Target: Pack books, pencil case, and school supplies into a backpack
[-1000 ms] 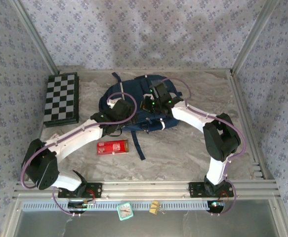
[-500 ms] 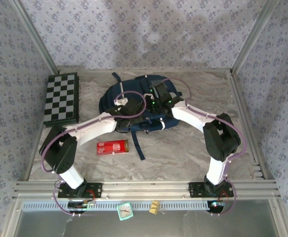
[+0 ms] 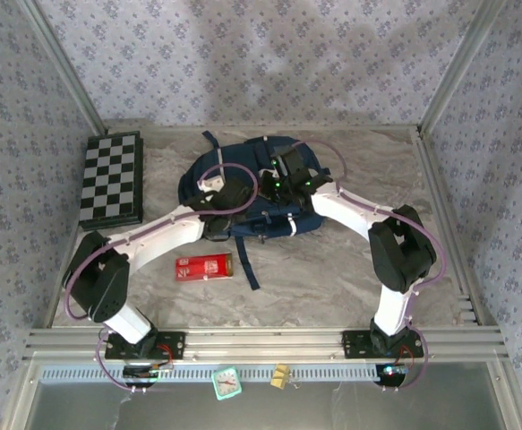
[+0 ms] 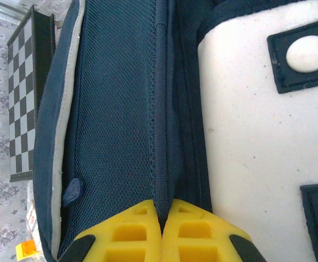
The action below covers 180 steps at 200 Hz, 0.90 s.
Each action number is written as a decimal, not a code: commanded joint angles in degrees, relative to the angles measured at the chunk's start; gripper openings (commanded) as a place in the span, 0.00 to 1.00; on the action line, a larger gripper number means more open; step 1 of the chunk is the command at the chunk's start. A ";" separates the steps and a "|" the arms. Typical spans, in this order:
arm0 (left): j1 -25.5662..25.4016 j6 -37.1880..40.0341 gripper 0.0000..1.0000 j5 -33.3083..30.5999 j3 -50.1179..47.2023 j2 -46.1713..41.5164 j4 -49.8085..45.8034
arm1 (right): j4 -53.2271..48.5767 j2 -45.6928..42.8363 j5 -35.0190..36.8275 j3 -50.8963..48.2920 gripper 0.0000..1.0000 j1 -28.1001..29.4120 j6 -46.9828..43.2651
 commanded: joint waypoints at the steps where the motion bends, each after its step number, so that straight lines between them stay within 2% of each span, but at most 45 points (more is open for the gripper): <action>1: 1.48 3.49 0.53 -1.79 1.02 -1.45 -0.94 | 2.47 0.04 -1.78 3.44 0.00 -0.02 -0.74; 37: 2.97 6.22 0.45 3.82 2.90 1.02 0.63 | 2.31 0.45 -1.78 3.68 0.00 -0.04 -0.78; 80: 3.16 7.59 0.36 3.88 3.02 2.23 2.83 | 2.48 0.74 -1.96 3.71 0.00 0.00 -0.79; 104: 4.00 8.74 0.28 4.73 3.21 2.86 4.19 | 2.15 0.93 -1.88 3.54 0.00 0.06 -1.15; 136: 5.35 13.05 0.10 6.00 4.01 2.37 4.00 | 1.66 0.23 -0.74 2.33 0.00 -0.40 -1.75; 149: 5.75 14.74 0.07 5.88 3.44 1.07 4.28 | 1.47 0.39 -1.60 2.47 0.00 -0.92 -2.12; 163: 6.51 17.27 0.00 6.57 2.72 -0.27 4.29 | 0.39 0.50 -2.26 3.02 0.00 -1.30 -3.23; 180: 7.60 21.39 0.00 7.44 1.46 -2.61 3.56 | -2.16 -0.01 -2.30 3.61 0.00 -2.20 -5.59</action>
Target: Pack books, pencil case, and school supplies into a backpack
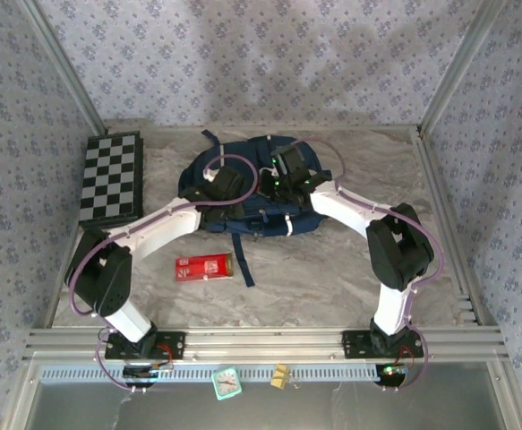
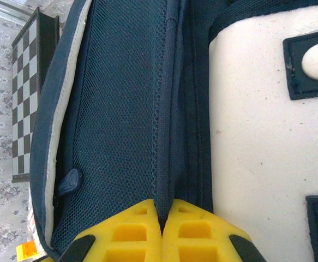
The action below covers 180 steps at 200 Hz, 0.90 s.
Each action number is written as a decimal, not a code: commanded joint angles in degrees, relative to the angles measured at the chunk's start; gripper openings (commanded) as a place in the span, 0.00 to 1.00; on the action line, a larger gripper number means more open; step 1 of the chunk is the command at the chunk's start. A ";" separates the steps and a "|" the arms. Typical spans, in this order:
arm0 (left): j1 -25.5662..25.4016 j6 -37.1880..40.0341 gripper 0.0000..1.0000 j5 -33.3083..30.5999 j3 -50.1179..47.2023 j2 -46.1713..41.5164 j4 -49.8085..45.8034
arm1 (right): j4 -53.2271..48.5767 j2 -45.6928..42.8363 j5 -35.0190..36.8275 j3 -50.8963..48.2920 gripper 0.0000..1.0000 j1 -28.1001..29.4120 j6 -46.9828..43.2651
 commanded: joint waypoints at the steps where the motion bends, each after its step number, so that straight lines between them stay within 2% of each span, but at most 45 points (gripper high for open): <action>1: 2.90 7.26 0.00 -2.06 -1.00 -4.55 0.57 | -2.84 -1.11 -1.50 2.74 0.00 -1.60 -4.45; 42: 5.14 15.76 0.00 -0.91 -5.63 -10.12 -1.51 | -10.21 -1.09 -5.14 5.89 0.00 -6.52 -11.43; 65: 4.98 17.24 0.00 4.99 -7.05 -11.27 -0.01 | -12.88 0.55 -6.11 8.56 0.00 -9.09 -15.10; 80: 2.35 17.46 0.00 6.62 -6.98 -10.99 1.13 | -16.43 3.55 -8.06 13.18 0.00 -10.68 -18.44; 99: -3.28 17.20 0.00 8.04 -4.69 -8.72 2.06 | -22.49 7.55 -6.81 20.21 0.00 -12.37 -22.40; 120: -8.72 15.11 0.00 11.40 -0.75 -4.29 4.52 | -23.28 11.05 -8.30 25.70 0.00 -14.51 -22.94; 141: -11.87 14.56 0.00 11.16 4.11 0.42 5.39 | -23.04 12.55 -14.19 28.55 0.15 -16.41 -21.26; 156: -11.39 14.31 0.00 9.85 6.04 2.81 5.38 | -24.33 10.91 -16.11 27.80 0.32 -16.60 -21.34; 168: -10.21 13.70 0.00 8.66 6.78 4.06 5.06 | -25.19 8.07 -16.71 24.71 0.45 -16.64 -20.83; 180: -8.76 13.05 0.00 10.39 7.01 4.86 5.20 | -23.35 4.06 -16.71 18.89 0.52 -16.81 -18.02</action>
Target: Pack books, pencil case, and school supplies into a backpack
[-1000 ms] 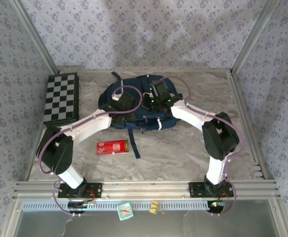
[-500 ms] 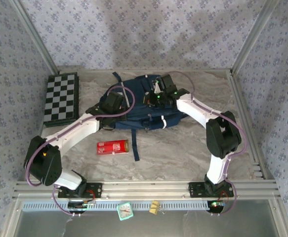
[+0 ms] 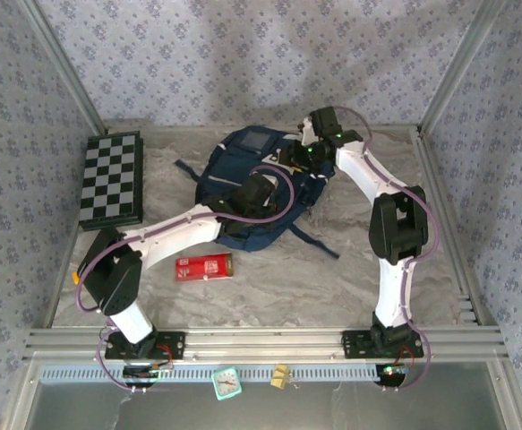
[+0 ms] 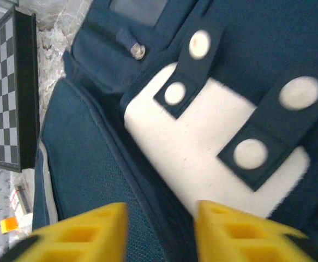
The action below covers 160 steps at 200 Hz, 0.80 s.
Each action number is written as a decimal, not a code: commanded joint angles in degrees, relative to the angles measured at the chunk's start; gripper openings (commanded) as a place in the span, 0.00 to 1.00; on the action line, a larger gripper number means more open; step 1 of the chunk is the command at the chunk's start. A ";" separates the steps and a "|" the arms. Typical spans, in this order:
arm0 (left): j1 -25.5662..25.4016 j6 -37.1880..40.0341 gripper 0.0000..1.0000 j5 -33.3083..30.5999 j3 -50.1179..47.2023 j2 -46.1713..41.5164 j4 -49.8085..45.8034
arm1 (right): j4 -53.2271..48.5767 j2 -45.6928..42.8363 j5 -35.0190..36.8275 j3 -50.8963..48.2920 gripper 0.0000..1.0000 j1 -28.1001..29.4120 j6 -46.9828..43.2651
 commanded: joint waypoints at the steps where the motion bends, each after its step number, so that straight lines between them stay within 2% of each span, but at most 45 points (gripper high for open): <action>1: 2.16 -1.32 0.00 2.12 2.35 1.18 -0.69 | 2.25 -7.31 -1.58 -6.39 0.52 -0.20 2.89; 29: 2.16 0.58 0.00 3.55 1.39 1.29 1.71 | 10.68 -13.55 -4.77 -20.13 0.57 0.61 14.94; 59: 2.13 1.37 0.00 3.35 1.64 1.75 1.17 | 19.79 -15.36 -6.06 -27.49 0.55 3.20 25.86; 81: 2.21 1.87 0.00 3.38 1.28 1.55 1.66 | 21.59 -14.73 -2.56 -28.89 0.48 5.28 29.15; 96: 2.15 2.69 0.00 2.99 1.37 1.76 1.19 | 24.38 -13.84 -2.67 -29.68 0.40 5.75 31.16; 111: 2.22 3.63 0.00 2.69 1.72 1.86 -0.06 | 22.19 -13.37 -1.73 -28.21 0.30 5.69 29.14; 145: 2.44 6.74 0.00 0.75 -0.03 -0.94 -3.26 | 9.59 -12.63 2.15 -22.37 0.05 3.95 16.30; 160: 2.65 8.18 0.00 0.03 -1.98 -2.82 -4.39 | 6.58 -12.54 2.25 -21.10 0.00 2.05 11.61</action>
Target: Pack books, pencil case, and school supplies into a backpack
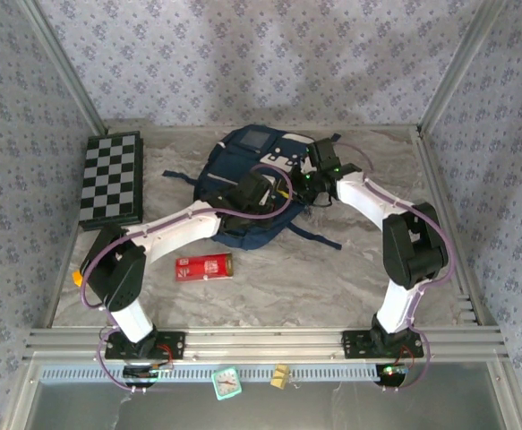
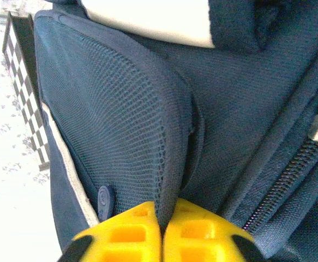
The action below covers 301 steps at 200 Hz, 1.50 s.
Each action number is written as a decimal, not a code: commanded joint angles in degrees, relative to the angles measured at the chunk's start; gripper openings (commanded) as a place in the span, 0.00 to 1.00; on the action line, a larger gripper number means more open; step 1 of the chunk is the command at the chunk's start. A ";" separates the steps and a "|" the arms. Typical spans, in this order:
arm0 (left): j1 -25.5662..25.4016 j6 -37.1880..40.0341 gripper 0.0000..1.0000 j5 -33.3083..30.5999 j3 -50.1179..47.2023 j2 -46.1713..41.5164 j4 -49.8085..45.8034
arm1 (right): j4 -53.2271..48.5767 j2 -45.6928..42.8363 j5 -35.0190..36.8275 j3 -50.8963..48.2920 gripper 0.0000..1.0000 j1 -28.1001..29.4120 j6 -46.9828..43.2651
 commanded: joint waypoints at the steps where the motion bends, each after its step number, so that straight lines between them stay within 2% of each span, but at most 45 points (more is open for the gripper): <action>1: 0.51 3.90 0.00 -2.63 -1.99 -3.92 -3.33 | -6.69 0.64 2.66 3.77 0.00 -2.77 -10.29; 15: 0.54 4.17 0.00 -6.02 -2.26 -4.45 -6.48 | -10.44 1.21 2.99 5.80 0.00 -4.57 -14.97; 26: 0.58 4.03 0.00 -6.29 -2.30 -4.38 -8.06 | -12.84 2.23 2.95 8.20 0.00 -6.01 -17.92; 55: -1.43 0.54 0.00 -1.61 -2.77 -2.87 -5.00 | -17.45 6.23 3.00 15.35 0.00 -8.69 -22.83; 90: -7.43 -2.79 0.00 1.12 6.08 4.62 -0.35 | -20.94 12.71 3.87 24.69 0.00 -8.98 -25.91; 97: -7.58 -3.31 0.00 1.91 7.70 5.92 0.42 | -21.29 13.44 3.16 25.54 0.04 -9.15 -25.72; 108: -7.51 -3.67 0.00 1.64 10.14 7.96 0.82 | -20.37 13.01 1.62 24.64 0.17 -9.38 -24.69; 138: -6.70 -2.94 0.00 0.00 13.01 9.77 -0.36 | -15.07 6.06 -4.11 15.26 0.49 -9.71 -21.35; 153: -6.05 -3.83 0.00 0.77 12.43 9.52 0.70 | -9.86 1.34 -6.50 7.97 0.55 -10.37 -16.96; 173: -5.86 -3.65 0.00 1.30 12.13 9.33 1.53 | -2.19 -3.64 -10.31 -2.21 0.57 -9.99 -10.90; 208: -5.89 -3.51 0.00 1.28 11.78 9.60 1.79 | 3.15 -7.12 -9.13 -10.53 0.53 -7.73 -6.35; 244: -5.58 -2.84 0.00 1.02 11.21 9.08 2.03 | 3.59 -4.02 -7.59 -8.55 0.43 -7.44 -6.85; 301: -4.27 0.94 0.00 2.33 7.88 5.67 0.51 | -3.96 -1.65 -2.33 -1.68 0.07 -8.73 -15.42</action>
